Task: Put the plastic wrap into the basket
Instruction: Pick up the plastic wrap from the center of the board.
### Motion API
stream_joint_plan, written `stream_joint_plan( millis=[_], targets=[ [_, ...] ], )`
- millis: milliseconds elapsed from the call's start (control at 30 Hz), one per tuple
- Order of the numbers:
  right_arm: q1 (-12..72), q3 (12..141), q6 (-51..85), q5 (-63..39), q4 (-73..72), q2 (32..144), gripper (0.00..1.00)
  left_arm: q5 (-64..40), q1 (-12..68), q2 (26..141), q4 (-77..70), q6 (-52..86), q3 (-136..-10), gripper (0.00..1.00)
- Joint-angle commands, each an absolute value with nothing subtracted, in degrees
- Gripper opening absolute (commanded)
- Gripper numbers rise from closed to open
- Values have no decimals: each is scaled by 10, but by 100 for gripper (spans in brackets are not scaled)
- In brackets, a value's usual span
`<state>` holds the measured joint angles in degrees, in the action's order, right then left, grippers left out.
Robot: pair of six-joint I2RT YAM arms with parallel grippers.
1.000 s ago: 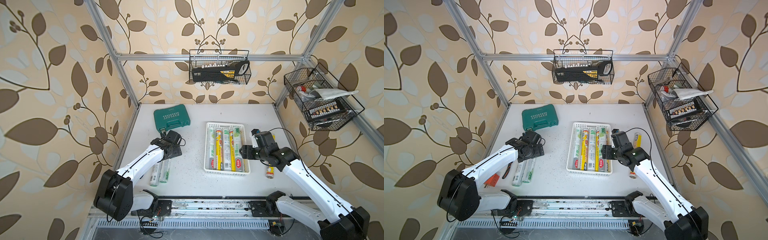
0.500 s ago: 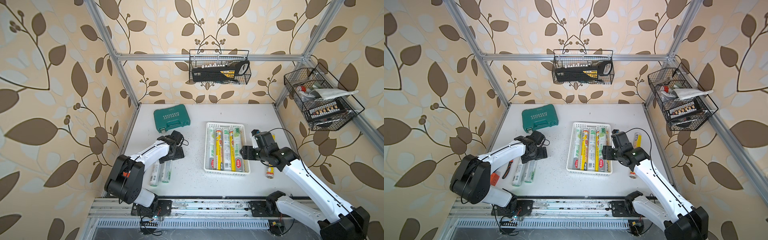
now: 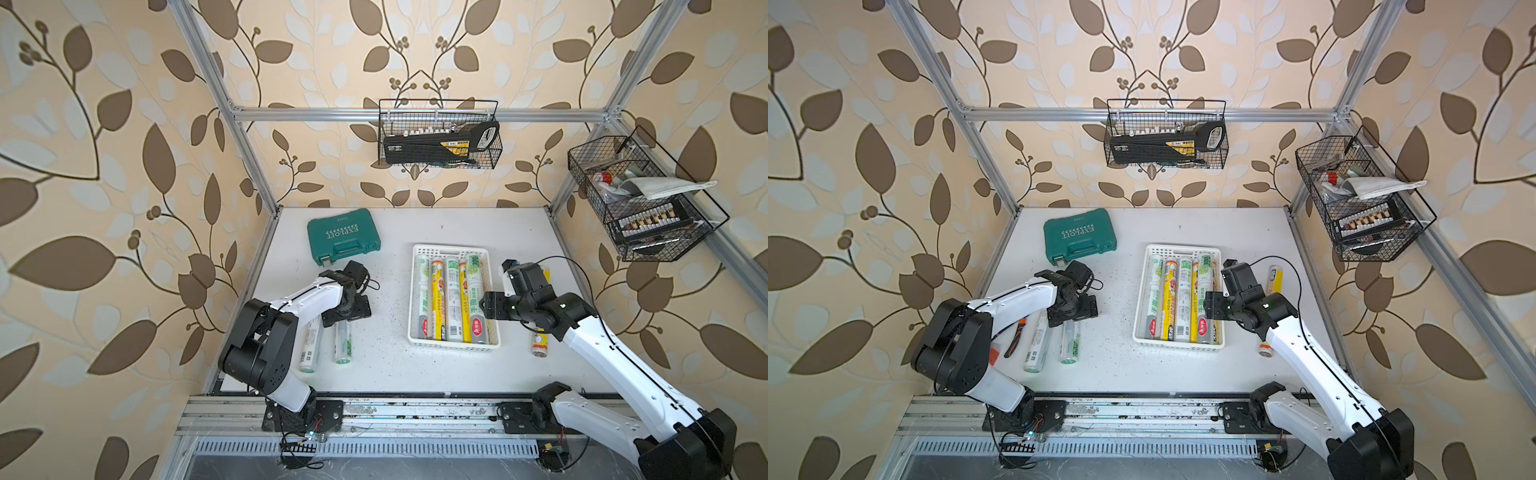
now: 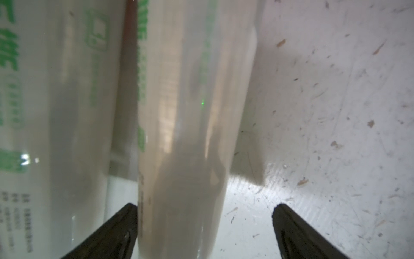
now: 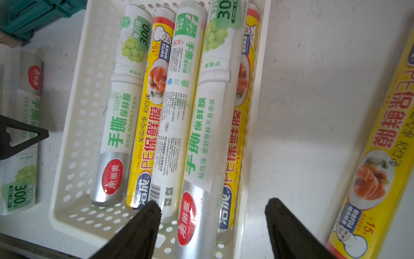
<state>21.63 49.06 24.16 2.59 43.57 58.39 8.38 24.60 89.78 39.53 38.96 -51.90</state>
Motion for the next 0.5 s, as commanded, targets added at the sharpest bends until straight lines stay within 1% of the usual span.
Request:
stream_joint_plan(
  millis=[0,67,467],
  targets=[
    [214,480,241,31,440,586,77,68,230,918,404,372,-548,90],
    [214,480,240,31,441,586,77,66,226,925,404,371,-551,85],
    [213,481,240,36,443,585,77,53,212,935,400,362,-553,68]
  ],
)
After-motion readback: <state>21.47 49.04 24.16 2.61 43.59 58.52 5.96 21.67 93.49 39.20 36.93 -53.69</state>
